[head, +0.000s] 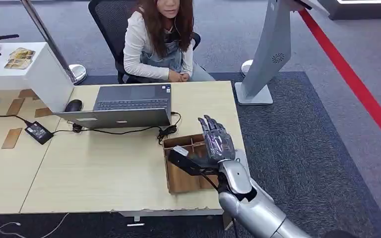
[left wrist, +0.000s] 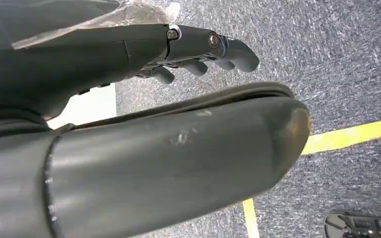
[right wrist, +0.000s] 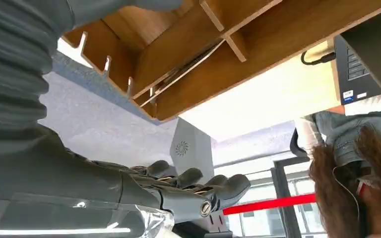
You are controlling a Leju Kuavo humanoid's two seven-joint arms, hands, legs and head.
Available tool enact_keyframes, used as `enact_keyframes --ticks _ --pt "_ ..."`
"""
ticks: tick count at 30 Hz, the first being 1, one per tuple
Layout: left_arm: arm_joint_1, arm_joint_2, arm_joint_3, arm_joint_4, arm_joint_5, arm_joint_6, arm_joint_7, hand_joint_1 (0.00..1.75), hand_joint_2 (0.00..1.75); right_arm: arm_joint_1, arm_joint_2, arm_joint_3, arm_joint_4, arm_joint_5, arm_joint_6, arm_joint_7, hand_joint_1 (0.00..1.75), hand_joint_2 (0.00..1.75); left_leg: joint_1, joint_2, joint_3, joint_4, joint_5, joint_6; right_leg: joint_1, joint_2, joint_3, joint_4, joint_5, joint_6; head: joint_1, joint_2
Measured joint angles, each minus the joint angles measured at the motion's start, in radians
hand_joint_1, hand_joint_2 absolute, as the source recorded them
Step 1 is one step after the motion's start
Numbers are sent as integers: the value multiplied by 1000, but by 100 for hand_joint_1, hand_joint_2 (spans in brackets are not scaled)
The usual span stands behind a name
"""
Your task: Pass the card to the sensor for recognition and then transmit it.
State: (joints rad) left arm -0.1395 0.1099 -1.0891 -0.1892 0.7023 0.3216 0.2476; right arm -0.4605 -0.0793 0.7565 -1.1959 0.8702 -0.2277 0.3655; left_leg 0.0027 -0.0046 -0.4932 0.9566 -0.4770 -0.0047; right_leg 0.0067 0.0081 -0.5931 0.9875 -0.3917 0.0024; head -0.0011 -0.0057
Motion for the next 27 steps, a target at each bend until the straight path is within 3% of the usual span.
enact_keyframes --ticks 27 --pt "0 0 0 0 -3 0 -3 0 0 -20 -4 10 16 94 23 11 0 175 0 0 0 0 0 0 0 0 0 0 0 0 0 0"
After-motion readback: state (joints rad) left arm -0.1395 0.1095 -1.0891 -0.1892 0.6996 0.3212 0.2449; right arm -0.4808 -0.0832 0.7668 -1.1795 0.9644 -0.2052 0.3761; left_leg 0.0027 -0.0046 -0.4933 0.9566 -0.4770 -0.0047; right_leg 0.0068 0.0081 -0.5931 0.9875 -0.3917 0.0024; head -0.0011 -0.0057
